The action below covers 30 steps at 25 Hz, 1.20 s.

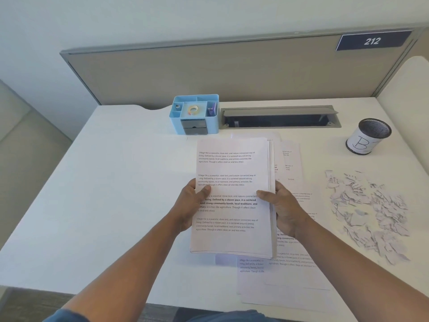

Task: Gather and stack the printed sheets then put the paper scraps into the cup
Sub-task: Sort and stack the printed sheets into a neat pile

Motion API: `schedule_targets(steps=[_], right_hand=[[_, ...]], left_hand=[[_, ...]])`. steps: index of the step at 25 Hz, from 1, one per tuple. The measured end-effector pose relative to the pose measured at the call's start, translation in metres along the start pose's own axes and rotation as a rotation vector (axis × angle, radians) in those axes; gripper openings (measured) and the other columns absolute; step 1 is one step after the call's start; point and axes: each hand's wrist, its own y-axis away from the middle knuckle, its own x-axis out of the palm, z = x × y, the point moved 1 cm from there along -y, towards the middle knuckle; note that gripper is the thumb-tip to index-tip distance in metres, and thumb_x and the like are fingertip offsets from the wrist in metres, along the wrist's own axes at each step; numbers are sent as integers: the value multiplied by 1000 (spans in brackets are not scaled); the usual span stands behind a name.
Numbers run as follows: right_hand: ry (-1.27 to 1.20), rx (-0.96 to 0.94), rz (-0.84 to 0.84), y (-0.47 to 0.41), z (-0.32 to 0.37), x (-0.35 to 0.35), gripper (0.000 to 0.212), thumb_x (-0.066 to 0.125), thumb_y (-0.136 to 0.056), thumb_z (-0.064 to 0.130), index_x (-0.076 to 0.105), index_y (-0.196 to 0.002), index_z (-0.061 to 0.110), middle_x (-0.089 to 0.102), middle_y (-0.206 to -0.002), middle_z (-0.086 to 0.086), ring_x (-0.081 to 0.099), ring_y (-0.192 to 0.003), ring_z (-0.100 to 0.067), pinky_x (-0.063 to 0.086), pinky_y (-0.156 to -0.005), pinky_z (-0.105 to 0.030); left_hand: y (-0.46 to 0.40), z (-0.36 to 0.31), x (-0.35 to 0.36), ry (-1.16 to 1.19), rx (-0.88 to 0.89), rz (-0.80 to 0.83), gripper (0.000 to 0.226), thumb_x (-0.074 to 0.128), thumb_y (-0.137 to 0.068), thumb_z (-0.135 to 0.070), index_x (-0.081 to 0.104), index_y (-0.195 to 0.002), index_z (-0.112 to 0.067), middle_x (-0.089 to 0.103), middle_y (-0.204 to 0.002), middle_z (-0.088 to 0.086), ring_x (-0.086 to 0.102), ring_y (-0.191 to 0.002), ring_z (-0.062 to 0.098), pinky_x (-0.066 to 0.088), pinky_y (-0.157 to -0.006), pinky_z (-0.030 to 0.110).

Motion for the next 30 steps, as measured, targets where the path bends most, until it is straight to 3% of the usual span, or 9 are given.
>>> schedule_targets(steps=[2, 5, 10, 13, 16, 21, 25, 28, 30], right_hand=[[80, 5, 12, 0, 1, 1, 40, 65, -93, -5, 62, -130, 10, 74, -121, -12, 67, -118, -35, 52, -104, -52], [207, -106, -35, 1, 11, 8, 28, 66, -94, -3, 65, -119, 10, 78, -110, -3, 72, -110, -24, 58, -90, -33], [323, -274, -25, 0, 23, 23, 28, 65, -96, -2, 70, -111, 22, 79, -99, 12, 73, -94, -3, 57, -75, -16], [405, -280, -9, 0, 17, 25, 29, 66, -96, 1, 71, -105, 28, 79, -97, 13, 74, -92, -4, 58, -79, -22], [464, -239, -31, -4, 9, 25, 24, 69, -95, 5, 73, -98, 29, 79, -101, 6, 73, -100, -21, 60, -93, -44], [506, -247, -28, -6, 7, 29, 25, 67, -96, 7, 74, -94, 31, 78, -103, 2, 72, -103, -24, 58, -95, -45], [533, -188, -29, -8, -2, 27, 22, 67, -95, 10, 72, -94, 31, 77, -107, -8, 69, -107, -36, 56, -95, -57], [504, -190, -45, -9, -3, 27, 22, 69, -95, 9, 71, -97, 31, 77, -105, 1, 70, -106, -26, 56, -98, -47], [496, -173, -62, -10, -8, 25, 17, 72, -94, 14, 72, -105, 27, 77, -106, 0, 71, -106, -27, 57, -97, -50]], left_hand=[[2, -3, 0, -12, 15, 7, 32, 62, -102, -15, 55, -133, -8, 74, -120, 18, 72, -108, 41, 61, -85, 53], [1, -12, -2, -88, 119, 6, 30, 61, -102, -7, 60, -131, -8, 74, -122, 13, 72, -111, 35, 62, -85, 45], [-1, -28, -3, -127, 338, -74, 29, 60, -100, 0, 64, -126, -13, 75, -121, 3, 71, -111, 23, 57, -90, 34], [5, -23, -3, -110, 342, -98, 34, 55, -97, 10, 68, -119, -13, 77, -113, 1, 72, -104, 18, 55, -83, 28], [8, -17, 0, -102, 326, -87, 37, 50, -95, 14, 70, -113, -12, 78, -105, -1, 73, -97, 15, 56, -78, 24], [8, -13, -6, -35, 336, -69, 39, 51, -91, 14, 72, -109, -13, 78, -103, 0, 73, -94, 16, 57, -77, 25], [8, -3, -6, -6, 308, -34, 33, 61, -85, 3, 74, -110, -15, 78, -108, 3, 72, -98, 18, 55, -85, 32], [7, -5, -7, 13, 318, -15, 30, 70, -85, -5, 74, -112, -16, 77, -113, 6, 72, -102, 22, 57, -86, 32], [8, -3, -9, 17, 306, -12, 29, 71, -89, -1, 74, -113, -17, 77, -114, 6, 72, -103, 22, 56, -88, 34]])
